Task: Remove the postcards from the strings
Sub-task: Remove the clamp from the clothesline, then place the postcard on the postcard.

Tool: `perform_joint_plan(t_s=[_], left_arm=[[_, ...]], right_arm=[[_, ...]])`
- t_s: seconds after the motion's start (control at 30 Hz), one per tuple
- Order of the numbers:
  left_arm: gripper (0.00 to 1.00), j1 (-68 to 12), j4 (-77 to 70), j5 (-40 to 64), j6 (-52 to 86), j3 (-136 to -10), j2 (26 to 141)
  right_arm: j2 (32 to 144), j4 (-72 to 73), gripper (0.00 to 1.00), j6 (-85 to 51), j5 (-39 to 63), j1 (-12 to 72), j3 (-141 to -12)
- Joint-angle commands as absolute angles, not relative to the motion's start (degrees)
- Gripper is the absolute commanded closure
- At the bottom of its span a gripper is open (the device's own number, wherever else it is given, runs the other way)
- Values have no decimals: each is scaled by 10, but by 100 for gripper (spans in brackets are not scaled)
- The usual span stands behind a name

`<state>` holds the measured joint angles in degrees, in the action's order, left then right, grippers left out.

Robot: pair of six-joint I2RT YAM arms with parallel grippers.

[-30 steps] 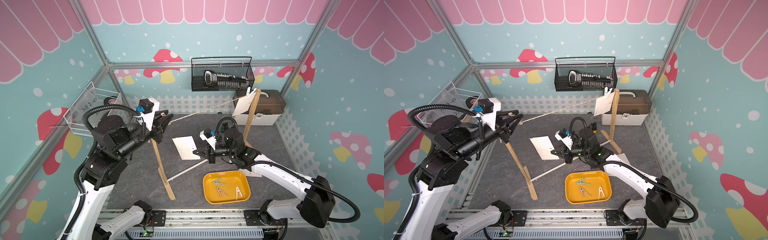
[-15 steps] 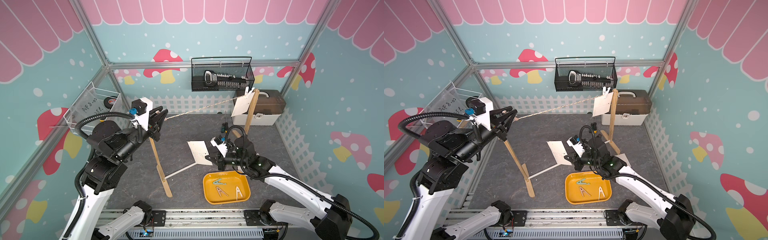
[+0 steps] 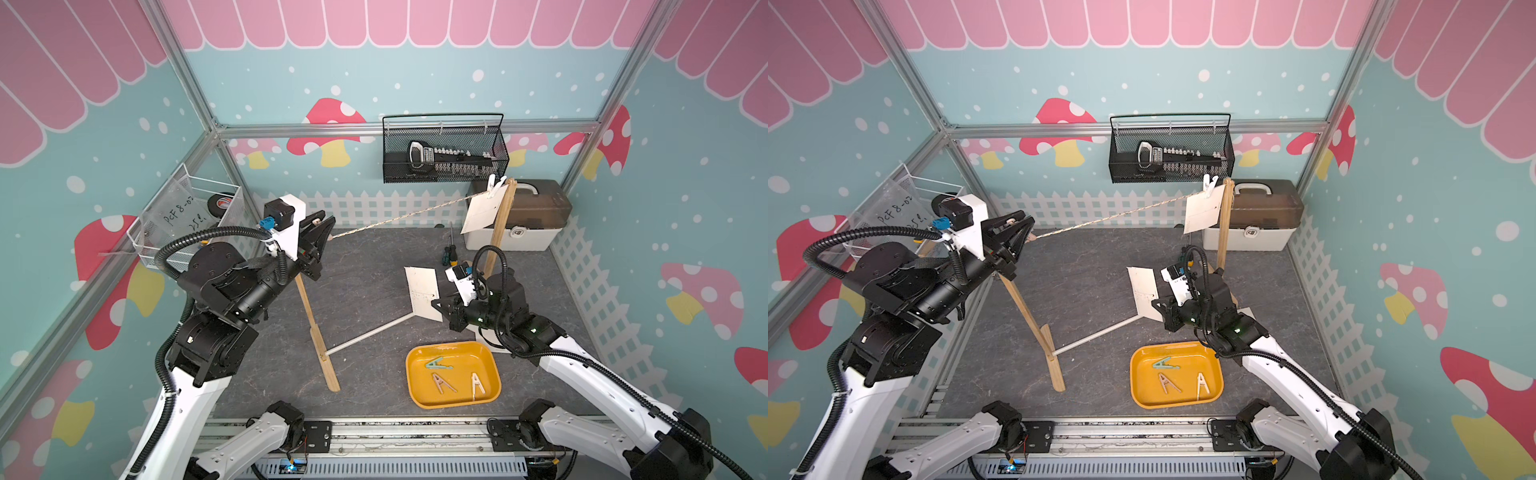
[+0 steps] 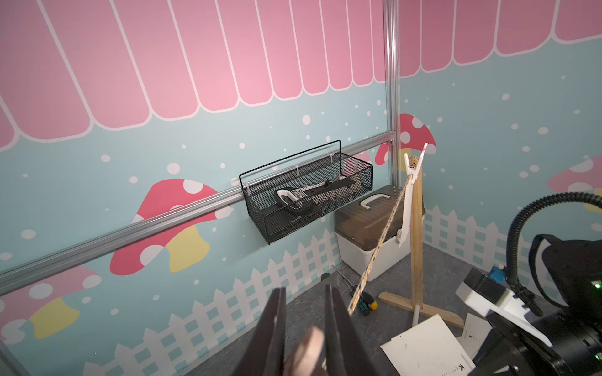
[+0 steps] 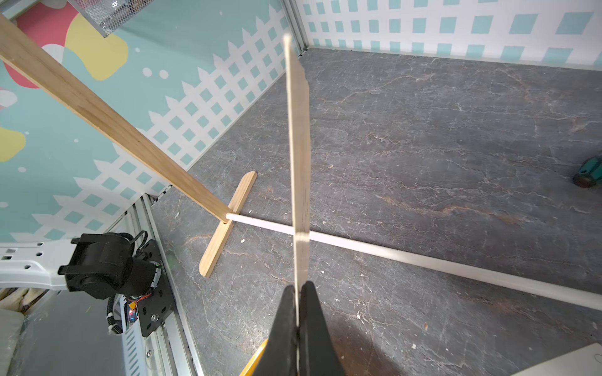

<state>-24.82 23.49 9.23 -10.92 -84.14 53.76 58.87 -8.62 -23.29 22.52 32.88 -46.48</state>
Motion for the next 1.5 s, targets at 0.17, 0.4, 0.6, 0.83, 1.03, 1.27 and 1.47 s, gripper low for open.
perform_joint_plan(t_s=[0.17, 0.4, 0.6, 0.83, 1.03, 1.27, 1.47], left_arm=[[100, -245, 207, 106, -114, -803, 533], [100, -245, 147, 89, -98, -780, 528], [100, -251, 98, 121, -96, -790, 519], [100, -264, 112, 217, -54, -832, 543], [100, -396, 211, 194, -128, -860, 578], [100, -516, 225, 173, -144, -831, 618], [100, -578, 208, 193, -123, -773, 652]], right_arm=[[578, -90, 100, -240, 224, 313, -463], [577, -95, 100, -242, 218, 309, -461], [557, -124, 100, -267, 188, 274, -457], [548, -164, 100, -313, 120, 233, -434], [526, -208, 100, -353, 92, 157, -394], [462, -209, 100, -430, 66, 68, -326], [383, -244, 100, -507, 34, 7, -274]])
